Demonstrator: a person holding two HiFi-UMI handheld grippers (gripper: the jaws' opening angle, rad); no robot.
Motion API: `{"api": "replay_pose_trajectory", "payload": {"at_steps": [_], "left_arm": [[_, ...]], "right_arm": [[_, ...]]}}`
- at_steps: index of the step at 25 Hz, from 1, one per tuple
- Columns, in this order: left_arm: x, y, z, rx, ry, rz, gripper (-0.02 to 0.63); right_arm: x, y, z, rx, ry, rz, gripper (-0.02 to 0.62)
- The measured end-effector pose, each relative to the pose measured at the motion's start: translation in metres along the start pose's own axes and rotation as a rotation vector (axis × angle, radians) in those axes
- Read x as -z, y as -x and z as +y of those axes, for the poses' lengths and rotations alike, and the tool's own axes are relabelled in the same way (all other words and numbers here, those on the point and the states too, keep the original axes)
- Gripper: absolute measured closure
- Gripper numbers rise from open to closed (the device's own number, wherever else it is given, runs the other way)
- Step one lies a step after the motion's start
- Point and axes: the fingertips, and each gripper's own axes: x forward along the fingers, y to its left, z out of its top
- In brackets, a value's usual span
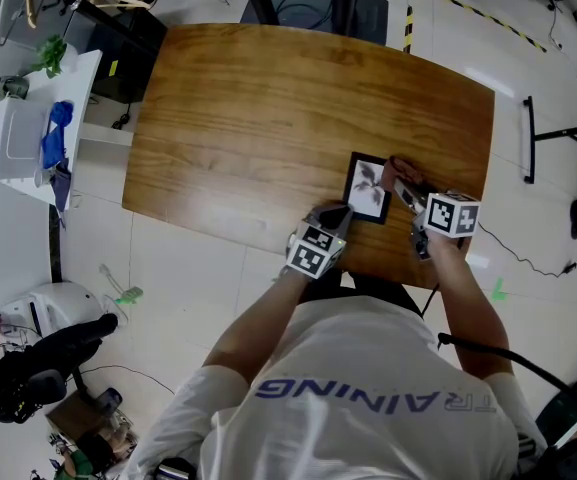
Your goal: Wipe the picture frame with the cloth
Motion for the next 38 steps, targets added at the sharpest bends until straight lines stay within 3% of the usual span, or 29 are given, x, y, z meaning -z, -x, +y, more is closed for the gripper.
{"api": "replay_pose_trajectory", "payload": {"at_steps": [7,13,22,38], "left_arm": [[0.0,-0.001,0.001,0.003,0.002,0.001,0.6],[-0.001,0.0,0.0,0.005,0.003,0.001,0.6],[0.002,-0.001,0.001,0.005,0.006,0.007,0.6],[0.001,-0.001,0.0,0.009,0.008,0.004,0.6]], "right_arm": [[0.011,-0.027,0.067,-0.139,0.016,0.029,0.477],[0.03,-0.054,0.086,-0.146,0.049,0.088,0.477],[0.043,-0.062,0.073,-0.126,0.008,0.144,0.476],[0.056,-0.006,0.019,-0.036,-0.025,0.133,0.476]]}}
